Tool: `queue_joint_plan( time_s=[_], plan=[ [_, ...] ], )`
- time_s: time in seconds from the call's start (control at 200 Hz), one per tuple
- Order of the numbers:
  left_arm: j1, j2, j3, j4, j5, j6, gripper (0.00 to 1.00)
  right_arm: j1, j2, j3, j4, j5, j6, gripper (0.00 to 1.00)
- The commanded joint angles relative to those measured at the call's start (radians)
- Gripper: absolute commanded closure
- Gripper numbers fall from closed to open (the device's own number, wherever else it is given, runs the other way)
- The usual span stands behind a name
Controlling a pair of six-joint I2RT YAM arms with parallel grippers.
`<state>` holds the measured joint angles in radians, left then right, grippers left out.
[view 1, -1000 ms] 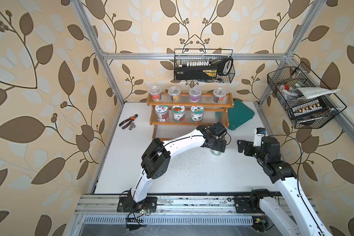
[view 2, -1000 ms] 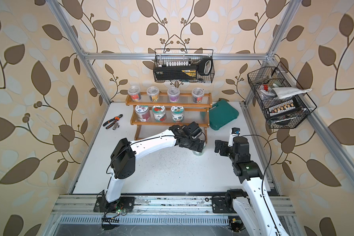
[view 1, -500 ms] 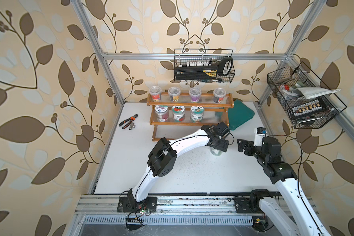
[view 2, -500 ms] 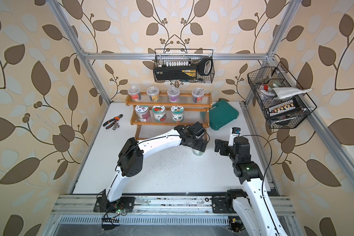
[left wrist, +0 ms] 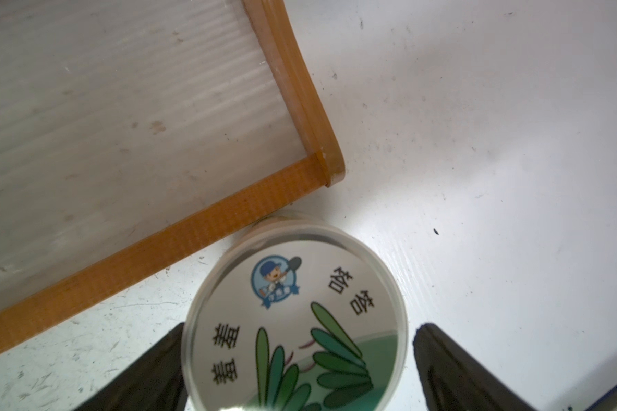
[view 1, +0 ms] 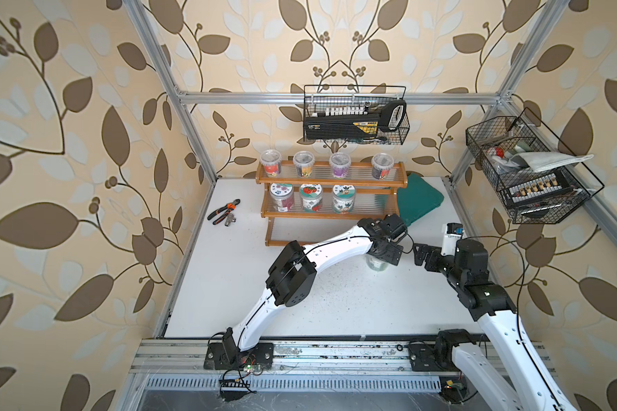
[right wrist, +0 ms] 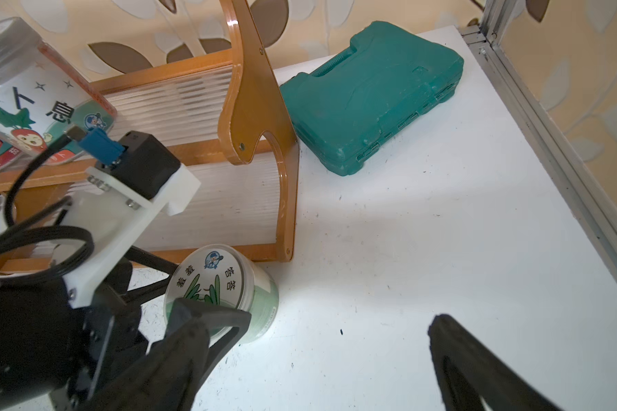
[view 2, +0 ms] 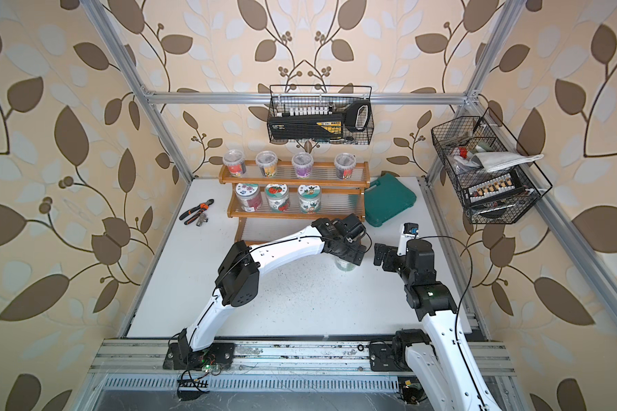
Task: Place the seed container on the shelf
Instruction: Pick up the seed jar at the center of the board.
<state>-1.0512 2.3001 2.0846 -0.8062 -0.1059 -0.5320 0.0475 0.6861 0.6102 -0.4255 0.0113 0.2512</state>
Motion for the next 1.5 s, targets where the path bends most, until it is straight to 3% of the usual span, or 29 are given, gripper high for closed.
queue_joint_plan(
  time_s=[0.0,0.45,0.68,0.78,1.09,1.385,1.495],
  plan=[
    [-0.015,0.016,0.050,-0.031,-0.033,0.021,0.02,-0.005,-0.016,-0.016,0.014,0.000,0.006,0.01],
    [-0.021,0.038,0.074,-0.048,-0.061,0.023,0.02,-0.005,-0.026,-0.024,0.014,0.002,0.008,0.01],
    [-0.021,-0.029,0.021,-0.020,-0.070,0.013,0.23,-0.007,-0.033,-0.022,0.014,-0.004,0.011,0.01],
    [-0.023,-0.111,-0.070,0.025,-0.070,-0.001,0.27,-0.007,-0.037,-0.020,0.027,-0.035,0.015,0.01],
    [-0.023,-0.362,-0.248,-0.003,-0.104,-0.068,0.31,-0.006,-0.052,-0.012,0.105,-0.247,0.021,0.01],
    [-0.021,-0.588,-0.404,-0.113,-0.198,-0.198,0.30,-0.003,-0.022,-0.074,0.372,-0.654,0.095,0.01],
    [-0.015,-0.647,-0.436,-0.141,-0.207,-0.214,0.29,0.028,-0.010,-0.113,0.496,-0.732,0.137,0.01]
  ],
)
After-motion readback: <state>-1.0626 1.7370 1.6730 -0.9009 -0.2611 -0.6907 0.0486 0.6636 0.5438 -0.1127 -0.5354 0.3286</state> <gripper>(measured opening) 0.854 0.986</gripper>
